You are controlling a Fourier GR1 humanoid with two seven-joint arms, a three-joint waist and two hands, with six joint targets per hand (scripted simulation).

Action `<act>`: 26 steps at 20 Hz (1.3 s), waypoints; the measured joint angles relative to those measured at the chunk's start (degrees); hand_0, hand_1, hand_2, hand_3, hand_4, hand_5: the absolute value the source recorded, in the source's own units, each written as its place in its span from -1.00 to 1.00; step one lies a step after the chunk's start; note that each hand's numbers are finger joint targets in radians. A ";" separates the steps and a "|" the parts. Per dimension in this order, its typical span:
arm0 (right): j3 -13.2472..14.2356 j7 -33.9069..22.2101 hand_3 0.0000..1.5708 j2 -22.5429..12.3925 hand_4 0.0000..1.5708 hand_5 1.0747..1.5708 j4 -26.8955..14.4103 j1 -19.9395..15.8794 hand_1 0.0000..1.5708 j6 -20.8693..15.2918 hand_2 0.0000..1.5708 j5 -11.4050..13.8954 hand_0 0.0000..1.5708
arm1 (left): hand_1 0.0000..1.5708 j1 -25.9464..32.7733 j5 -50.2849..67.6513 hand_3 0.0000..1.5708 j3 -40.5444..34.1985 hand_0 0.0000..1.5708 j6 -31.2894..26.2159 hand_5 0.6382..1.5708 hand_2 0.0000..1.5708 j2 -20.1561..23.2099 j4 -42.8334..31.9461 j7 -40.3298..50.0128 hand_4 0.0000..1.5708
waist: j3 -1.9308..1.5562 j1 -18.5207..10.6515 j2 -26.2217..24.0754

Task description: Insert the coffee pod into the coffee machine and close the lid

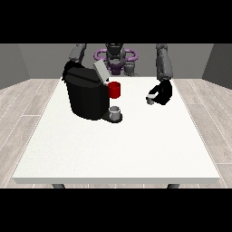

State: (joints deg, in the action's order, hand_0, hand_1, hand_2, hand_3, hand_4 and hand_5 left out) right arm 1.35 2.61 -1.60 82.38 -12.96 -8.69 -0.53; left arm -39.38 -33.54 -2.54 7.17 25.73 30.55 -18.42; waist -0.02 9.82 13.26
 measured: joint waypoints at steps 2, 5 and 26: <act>0.07 -0.14 -1.00 0.15 -0.46 1.00 -0.47 -0.03 -1.00 -0.14 -1.00 -0.02 -1.00 | 0.78 -1.21 0.24 0.74 -0.03 0.78 -1.08 1.00 0.81 -0.13 0.65 -1.05 -0.24 | 0.01 0.02 -0.68; 0.63 0.78 -1.00 0.60 -0.45 1.00 -3.20 0.51 -1.00 -0.80 -1.00 -0.11 -1.00 | 0.68 -2.58 0.00 0.72 0.94 0.68 -4.02 1.00 0.76 -0.88 2.28 -0.99 -0.26 | 0.01 -1.16 -3.02; 0.24 2.94 -1.00 0.50 -0.38 1.00 -8.52 -2.09 -1.00 1.32 -1.00 -1.37 -1.00 | 0.62 -17.08 -0.11 0.58 -1.44 0.62 -14.22 1.00 0.66 0.42 7.24 6.92 -0.35 | 0.01 1.97 -5.14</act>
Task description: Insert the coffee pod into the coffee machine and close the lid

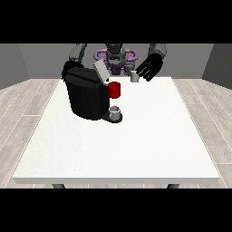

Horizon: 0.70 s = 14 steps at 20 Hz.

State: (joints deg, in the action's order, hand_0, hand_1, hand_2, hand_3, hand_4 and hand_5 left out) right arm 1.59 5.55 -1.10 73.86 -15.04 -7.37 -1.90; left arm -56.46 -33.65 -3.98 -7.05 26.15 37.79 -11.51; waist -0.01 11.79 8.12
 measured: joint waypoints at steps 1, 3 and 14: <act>0.50 0.74 -1.00 -0.39 -0.36 1.00 -0.56 -0.21 -1.00 0.37 -1.00 -0.26 -1.00 | 0.54 -1.12 0.22 0.53 -0.31 0.54 -0.39 1.00 0.60 -0.10 0.30 0.89 -0.35 | 0.00 0.10 0.25; -1.10 -0.65 -1.00 0.16 -0.34 1.00 1.00 -0.81 -1.00 -0.46 -1.00 0.08 -1.00 | 0.58 -2.65 0.48 0.53 -1.25 0.58 -0.56 1.00 0.61 0.38 -0.38 1.92 -0.39 | -0.01 1.34 0.45; -1.97 -2.63 -1.00 -0.11 -0.30 1.00 4.08 -3.91 -1.00 -1.55 -1.00 1.01 -1.00 | 0.61 -9.31 -0.30 0.57 -2.73 0.61 -0.64 1.00 0.65 1.31 -1.40 4.78 -0.38 | 0.00 4.99 4.47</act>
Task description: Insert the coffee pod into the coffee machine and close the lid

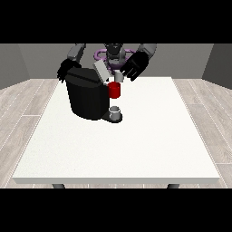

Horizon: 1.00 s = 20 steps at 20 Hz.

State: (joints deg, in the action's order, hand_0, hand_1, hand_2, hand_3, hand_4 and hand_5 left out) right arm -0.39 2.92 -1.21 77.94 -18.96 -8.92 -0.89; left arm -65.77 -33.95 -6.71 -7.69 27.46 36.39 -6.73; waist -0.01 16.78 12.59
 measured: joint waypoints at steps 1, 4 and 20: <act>0.06 -0.69 -1.00 -0.09 -0.31 1.00 0.28 -0.29 -1.00 -0.13 -1.00 0.03 -1.00 | 0.63 -0.08 -0.16 0.57 0.00 0.63 0.15 1.00 0.66 -0.01 -0.11 -0.23 -0.38 | 0.00 0.08 0.23; 0.84 -0.48 -1.00 -0.85 -0.38 1.00 -0.10 -1.26 -1.00 -0.27 -1.00 0.23 -1.00 | 0.67 -1.30 -0.61 0.57 0.36 0.67 0.01 1.00 0.69 -0.79 0.11 0.56 -0.37 | 0.00 -0.08 0.61; 2.40 -0.03 -1.00 -1.64 -0.34 1.00 1.02 -0.24 -1.00 -0.14 -1.00 -0.78 -1.00 | 0.53 -1.13 -2.24 0.53 0.59 0.53 0.74 1.00 0.62 -2.21 -0.83 -0.65 -0.36 | -0.02 0.28 2.08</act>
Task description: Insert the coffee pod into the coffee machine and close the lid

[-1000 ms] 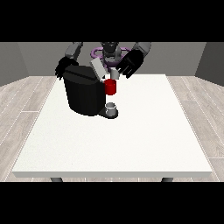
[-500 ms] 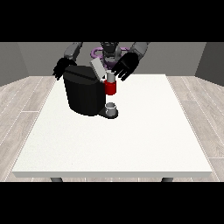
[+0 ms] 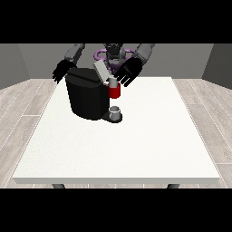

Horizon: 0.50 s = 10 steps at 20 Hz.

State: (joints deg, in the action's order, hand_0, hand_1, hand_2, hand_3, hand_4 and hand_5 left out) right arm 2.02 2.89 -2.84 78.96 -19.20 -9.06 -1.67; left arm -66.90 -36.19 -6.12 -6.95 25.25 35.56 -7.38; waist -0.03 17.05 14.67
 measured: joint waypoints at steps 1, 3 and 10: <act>0.09 0.06 -1.00 0.03 -0.36 1.00 0.13 0.09 -1.00 0.12 -1.00 -0.21 -1.00 | 0.52 -0.14 0.00 0.53 -0.11 0.52 -0.17 1.00 0.62 0.22 -0.09 -0.24 -0.34 | 0.00 0.11 0.22; 0.38 0.38 -1.00 -0.02 -0.35 1.00 0.07 0.25 -1.00 0.66 -1.00 -0.81 -1.00 | 0.51 -0.22 -0.23 0.53 -0.06 0.51 -0.25 1.00 0.62 0.03 -0.21 0.10 -0.34 | 0.01 0.17 0.12; 0.63 0.59 -1.00 0.01 -0.44 1.00 0.50 0.82 -1.00 0.22 -1.00 -0.68 -1.00 | 0.57 0.00 -0.89 0.52 -0.08 0.57 -0.25 1.00 0.63 0.04 -0.59 -0.21 -0.38 | -0.01 -0.22 0.13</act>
State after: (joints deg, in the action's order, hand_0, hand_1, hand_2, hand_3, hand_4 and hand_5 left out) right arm 2.65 3.48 -2.83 79.46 -18.38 -8.84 -2.36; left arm -66.90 -37.08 -6.20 -7.20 25.29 34.97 -7.59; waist -0.04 16.84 14.80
